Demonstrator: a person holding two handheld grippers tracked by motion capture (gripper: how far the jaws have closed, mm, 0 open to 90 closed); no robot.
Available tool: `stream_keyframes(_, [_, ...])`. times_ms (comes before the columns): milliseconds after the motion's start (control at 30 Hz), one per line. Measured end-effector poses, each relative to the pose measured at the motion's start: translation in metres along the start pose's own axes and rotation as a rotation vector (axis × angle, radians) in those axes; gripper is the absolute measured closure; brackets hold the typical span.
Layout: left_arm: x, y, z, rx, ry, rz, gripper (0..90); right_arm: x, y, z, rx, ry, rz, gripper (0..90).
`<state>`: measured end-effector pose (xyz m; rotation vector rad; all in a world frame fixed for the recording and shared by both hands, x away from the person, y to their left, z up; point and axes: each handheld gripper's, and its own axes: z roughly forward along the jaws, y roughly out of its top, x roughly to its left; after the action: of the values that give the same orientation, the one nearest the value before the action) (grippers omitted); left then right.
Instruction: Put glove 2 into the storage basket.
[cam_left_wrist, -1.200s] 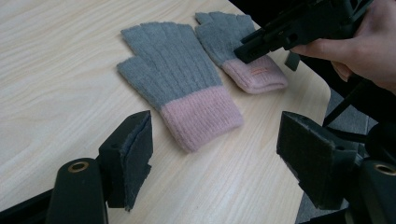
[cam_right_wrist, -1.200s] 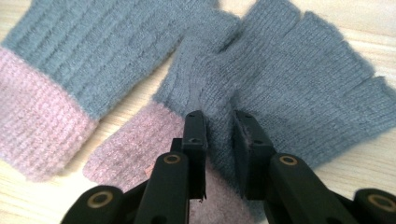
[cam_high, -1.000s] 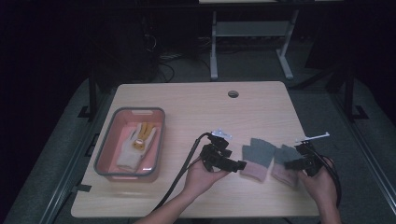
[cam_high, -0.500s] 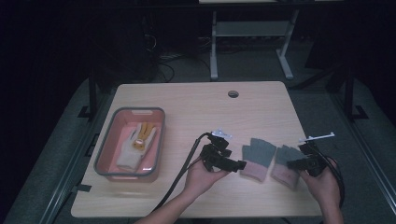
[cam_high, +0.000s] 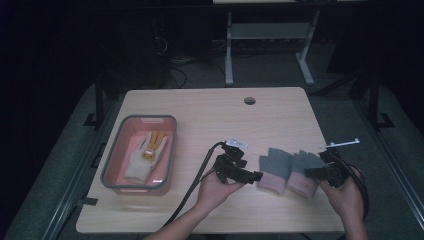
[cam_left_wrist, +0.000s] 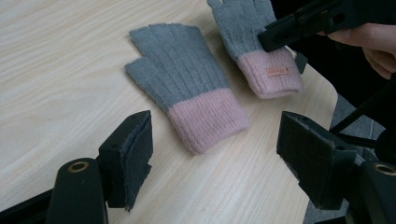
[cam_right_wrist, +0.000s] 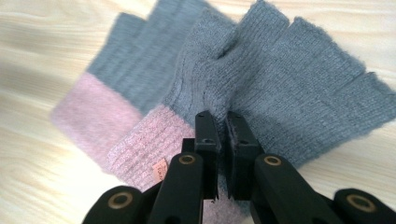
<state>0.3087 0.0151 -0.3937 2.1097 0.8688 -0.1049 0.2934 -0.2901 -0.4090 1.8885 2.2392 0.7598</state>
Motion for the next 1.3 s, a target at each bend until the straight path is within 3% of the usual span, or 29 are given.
stream_keyframes(500, [0.007,0.0,-0.006,-0.003,0.02,-0.006,27.0,0.049,0.025,0.013,0.005,0.057,-0.071,84.8])
stream_keyframes(667, [0.009,-0.001,-0.008,-0.006,0.026,-0.01,26.9,0.062,0.031,0.023,0.028,0.048,-0.089,84.6])
stream_keyframes(1100, [0.01,-0.004,0.005,0.024,0.021,-0.028,27.0,0.062,0.03,0.045,0.043,0.031,-0.047,80.7])
stream_keyframes(1300, [0.009,-0.002,0.019,0.036,0.002,-0.057,27.2,0.059,0.028,0.039,0.011,0.054,-0.036,74.4])
